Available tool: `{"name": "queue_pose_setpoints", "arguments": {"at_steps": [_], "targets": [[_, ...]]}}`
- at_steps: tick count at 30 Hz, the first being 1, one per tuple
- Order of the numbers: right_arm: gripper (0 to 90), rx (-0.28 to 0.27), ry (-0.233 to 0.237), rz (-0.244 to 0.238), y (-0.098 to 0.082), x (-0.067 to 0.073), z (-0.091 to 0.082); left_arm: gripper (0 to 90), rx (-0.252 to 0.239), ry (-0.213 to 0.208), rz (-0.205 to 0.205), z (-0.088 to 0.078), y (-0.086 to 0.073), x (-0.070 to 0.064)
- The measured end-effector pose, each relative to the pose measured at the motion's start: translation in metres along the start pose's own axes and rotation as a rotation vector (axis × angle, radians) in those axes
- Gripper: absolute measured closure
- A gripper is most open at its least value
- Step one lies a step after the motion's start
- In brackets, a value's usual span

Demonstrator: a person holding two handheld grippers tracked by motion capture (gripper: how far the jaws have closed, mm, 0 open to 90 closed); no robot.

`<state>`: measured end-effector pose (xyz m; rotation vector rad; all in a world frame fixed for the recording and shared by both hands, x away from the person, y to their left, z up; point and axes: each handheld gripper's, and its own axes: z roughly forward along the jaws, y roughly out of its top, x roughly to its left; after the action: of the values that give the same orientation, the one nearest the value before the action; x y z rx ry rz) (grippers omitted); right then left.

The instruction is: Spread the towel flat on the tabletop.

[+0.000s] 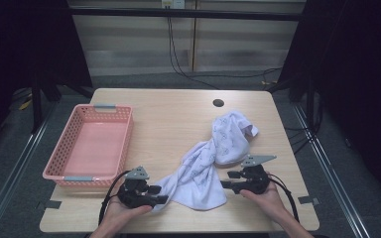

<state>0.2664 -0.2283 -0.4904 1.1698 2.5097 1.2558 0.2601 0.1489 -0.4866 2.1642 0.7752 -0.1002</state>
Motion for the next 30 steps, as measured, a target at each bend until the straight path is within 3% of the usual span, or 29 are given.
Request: {"name": "queue_pose_setpoints", "arguments": {"at_steps": [2, 6, 7, 10, 11, 14, 16, 18, 19, 21, 22, 25, 28, 30], "targets": [[48.2, 0.013, 0.021, -0.014, 0.001, 0.003, 0.008, 44.4, 0.012, -0.004, 0.021, 0.003, 0.0, -0.002], [49.7, 0.035, 0.058, -0.095, -0.001, 0.019, 0.014, 44.9, 0.032, 0.045, 0.038, 0.008, 0.0, -0.006], [49.9, 0.035, 0.071, -0.099, -0.002, 0.021, 0.014, 49.4, 0.038, 0.074, 0.039, 0.01, 0.001, -0.006], [48.7, 0.055, 0.081, -0.125, -0.008, 0.027, 0.017, 71.0, 0.048, 0.104, 0.054, 0.009, 0.003, -0.001], [48.0, 0.051, 0.069, -0.143, -0.01, 0.03, 0.017, 76.5, 0.036, 0.089, 0.028, 0.009, 0.004, 0.003], [47.3, 0.064, 0.079, -0.204, -0.012, 0.035, 0.016, 79.6, -0.081, -0.022, -0.071, -0.002, 0.008, 0.013], [48.5, 0.065, 0.052, -0.285, -0.017, 0.04, 0.013, 79.6, -0.16, -0.05, -0.107, -0.014, 0.013, 0.017], [53.1, 0.068, 0.046, -0.304, -0.02, 0.043, 0.01, 79.6, -0.22, -0.068, -0.136, -0.024, 0.016, 0.021], [60.2, 0.075, 0.042, -0.31, -0.021, 0.043, 0.008, 79.5, -0.239, -0.07, -0.143, -0.029, 0.017, 0.023], [80.2, 0.103, 0.041, -0.283, -0.022, 0.042, 0.001, 79.3, -0.271, -0.072, -0.16, -0.035, 0.017, 0.025], [85.6, 0.116, 0.041, -0.269, -0.022, 0.04, -0.002, 79.4, -0.277, -0.079, -0.168, -0.037, 0.017, 0.028], [87.9, 0.119, 0.05, -0.157, -0.027, 0.024, -0.018, 79.5, -0.295, -0.097, -0.19, -0.039, 0.019, 0.031], [88.2, -0.007, 0.041, -0.034, -0.029, -0.001, -0.052, 79.4, -0.292, -0.095, -0.21, -0.037, 0.018, 0.034], [88.3, -0.094, 0.024, 0.034, -0.032, -0.018, -0.078, 79.2, -0.266, -0.116, -0.217, -0.03, 0.016, 0.035]]}}
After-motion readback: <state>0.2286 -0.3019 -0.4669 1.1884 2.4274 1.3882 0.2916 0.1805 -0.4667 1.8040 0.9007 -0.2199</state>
